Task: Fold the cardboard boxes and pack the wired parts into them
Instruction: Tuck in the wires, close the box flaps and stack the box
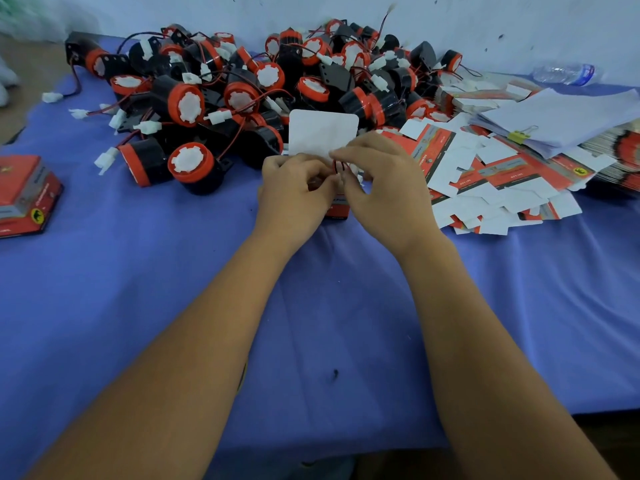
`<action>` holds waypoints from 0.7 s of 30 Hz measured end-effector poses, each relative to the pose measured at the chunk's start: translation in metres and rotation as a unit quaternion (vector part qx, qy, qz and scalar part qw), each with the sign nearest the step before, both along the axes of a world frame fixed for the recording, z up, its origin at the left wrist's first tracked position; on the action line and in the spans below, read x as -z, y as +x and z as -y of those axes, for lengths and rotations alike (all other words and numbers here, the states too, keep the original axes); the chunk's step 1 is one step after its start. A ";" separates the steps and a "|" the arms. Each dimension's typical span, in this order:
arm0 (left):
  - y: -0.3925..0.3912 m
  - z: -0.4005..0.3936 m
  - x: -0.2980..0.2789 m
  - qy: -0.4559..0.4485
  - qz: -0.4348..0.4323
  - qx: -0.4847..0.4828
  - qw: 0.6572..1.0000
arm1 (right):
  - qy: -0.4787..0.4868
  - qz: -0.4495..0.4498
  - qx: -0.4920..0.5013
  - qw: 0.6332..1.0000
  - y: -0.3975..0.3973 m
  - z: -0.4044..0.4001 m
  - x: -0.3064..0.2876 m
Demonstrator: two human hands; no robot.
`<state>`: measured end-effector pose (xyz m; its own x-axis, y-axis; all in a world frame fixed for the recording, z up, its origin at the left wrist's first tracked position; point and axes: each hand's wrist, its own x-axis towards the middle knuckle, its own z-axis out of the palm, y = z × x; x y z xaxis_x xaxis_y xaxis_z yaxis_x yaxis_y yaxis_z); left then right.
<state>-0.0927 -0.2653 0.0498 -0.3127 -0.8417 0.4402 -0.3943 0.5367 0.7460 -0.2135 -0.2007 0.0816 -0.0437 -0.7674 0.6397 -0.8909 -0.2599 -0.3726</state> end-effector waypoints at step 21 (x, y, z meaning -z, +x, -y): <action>0.014 -0.008 -0.006 0.070 -0.115 0.026 0.990 | 0.042 -0.040 0.103 0.993 0.008 0.013 -0.005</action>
<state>-0.0784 -0.2577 0.0560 -0.2624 -0.8849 0.3847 -0.1790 0.4364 0.8818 -0.2054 -0.2136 0.0864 -0.1569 -0.7987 0.5809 -0.9492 -0.0404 -0.3120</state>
